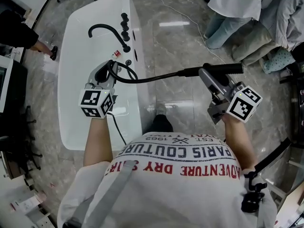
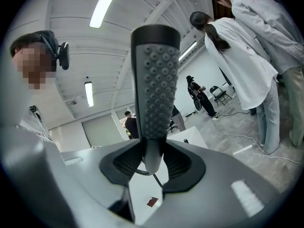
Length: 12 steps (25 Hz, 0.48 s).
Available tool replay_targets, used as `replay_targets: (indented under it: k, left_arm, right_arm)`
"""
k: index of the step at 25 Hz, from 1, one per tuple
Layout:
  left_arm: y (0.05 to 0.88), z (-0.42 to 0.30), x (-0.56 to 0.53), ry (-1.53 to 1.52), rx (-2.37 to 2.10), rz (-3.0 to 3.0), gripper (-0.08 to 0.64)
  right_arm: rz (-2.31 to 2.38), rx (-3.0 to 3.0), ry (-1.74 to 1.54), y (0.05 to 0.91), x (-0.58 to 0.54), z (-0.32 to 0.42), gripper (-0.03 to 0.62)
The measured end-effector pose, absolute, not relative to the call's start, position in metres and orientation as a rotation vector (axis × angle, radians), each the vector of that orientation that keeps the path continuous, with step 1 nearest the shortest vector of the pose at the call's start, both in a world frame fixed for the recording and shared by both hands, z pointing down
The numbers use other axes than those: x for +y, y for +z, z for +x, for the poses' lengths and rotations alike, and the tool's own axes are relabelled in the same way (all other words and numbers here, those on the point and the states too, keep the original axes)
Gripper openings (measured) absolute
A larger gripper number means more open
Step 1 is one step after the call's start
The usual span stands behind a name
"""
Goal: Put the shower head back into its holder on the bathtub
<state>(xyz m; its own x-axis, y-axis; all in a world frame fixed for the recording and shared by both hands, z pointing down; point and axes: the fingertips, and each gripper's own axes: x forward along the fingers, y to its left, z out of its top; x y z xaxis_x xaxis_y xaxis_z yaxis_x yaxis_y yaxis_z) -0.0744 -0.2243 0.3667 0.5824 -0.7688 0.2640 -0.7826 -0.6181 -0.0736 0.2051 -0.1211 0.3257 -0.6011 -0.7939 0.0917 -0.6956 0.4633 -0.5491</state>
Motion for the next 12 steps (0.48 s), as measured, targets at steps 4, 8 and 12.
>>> replay_targets:
  k: [4,8,12]
  left_arm:
    - [0.357,-0.065,-0.258,0.425,-1.371,2.760,0.058]
    - [0.348,-0.064,-0.299,0.417,-1.408,2.766,0.058]
    - [0.331,-0.076,-0.330,0.400,-1.437,2.766,0.058]
  right_arm:
    - [-1.280,2.505,-0.817,0.319,-0.159,0.220,0.137]
    - [-1.245,2.493,-0.799,0.313,-0.194,0.225,0.137]
    - [-1.191,2.454,-0.785,0.293,-0.215,0.217,0.137]
